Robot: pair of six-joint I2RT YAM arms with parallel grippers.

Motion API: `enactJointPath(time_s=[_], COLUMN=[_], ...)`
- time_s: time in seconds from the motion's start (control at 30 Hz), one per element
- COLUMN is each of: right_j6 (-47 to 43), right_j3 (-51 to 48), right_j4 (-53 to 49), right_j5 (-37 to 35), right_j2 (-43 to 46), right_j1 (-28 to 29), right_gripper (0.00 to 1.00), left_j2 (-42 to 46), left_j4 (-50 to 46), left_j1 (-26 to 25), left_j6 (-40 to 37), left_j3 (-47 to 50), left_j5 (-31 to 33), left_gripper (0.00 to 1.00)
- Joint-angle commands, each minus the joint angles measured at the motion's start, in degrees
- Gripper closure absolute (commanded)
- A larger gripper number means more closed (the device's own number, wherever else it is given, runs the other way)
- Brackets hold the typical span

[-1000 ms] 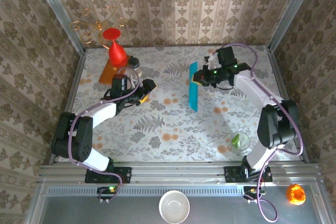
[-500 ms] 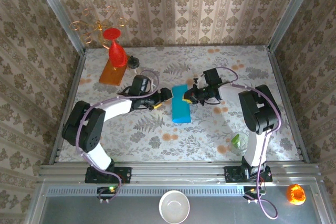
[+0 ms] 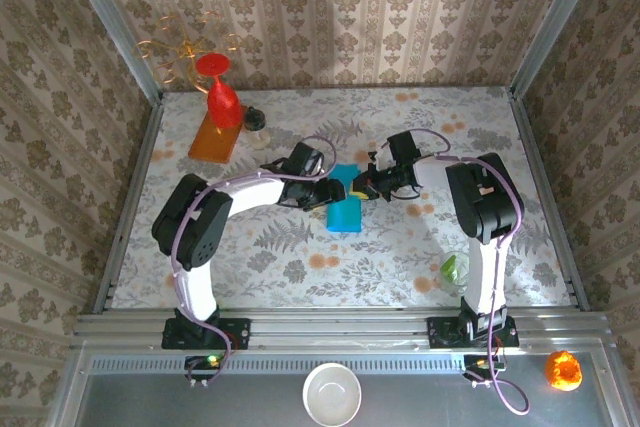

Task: Fold a paper plane with a square sheet of paper (pick it up from the middle)
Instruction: First fold in half a square sheet of paper at the center of the table, then hold the square sheet of paper at the center of the table.

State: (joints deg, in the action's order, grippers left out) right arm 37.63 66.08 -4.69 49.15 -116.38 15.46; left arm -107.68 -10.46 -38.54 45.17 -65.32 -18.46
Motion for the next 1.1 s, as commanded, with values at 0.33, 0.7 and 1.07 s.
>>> enactJointPath(time_s=[0.33,0.7,1.07], right_j6=[-0.9,-5.9,-6.2], right_j3=[-0.1,-4.8,-4.8], right_j4=[-6.2,-10.7,-11.2], right_j5=[-6.5,-19.5,-19.4], right_j2=[5.3,14.2,13.6], right_j1=[-1.1,-4.7,-4.7], right_gripper=[0.65,0.65,0.65], left_j2=[-5.8,-12.2,-18.8], left_j4=[-10.1,-18.2,-25.9], left_j1=[-0.4,-3.1,-7.0], left_j6=[1.5,0.4,-1.1], left_j3=[-4.9,-9.3,-15.6], left_j5=[7.5,11.1,15.8], left_gripper=[0.58,0.56,0.51])
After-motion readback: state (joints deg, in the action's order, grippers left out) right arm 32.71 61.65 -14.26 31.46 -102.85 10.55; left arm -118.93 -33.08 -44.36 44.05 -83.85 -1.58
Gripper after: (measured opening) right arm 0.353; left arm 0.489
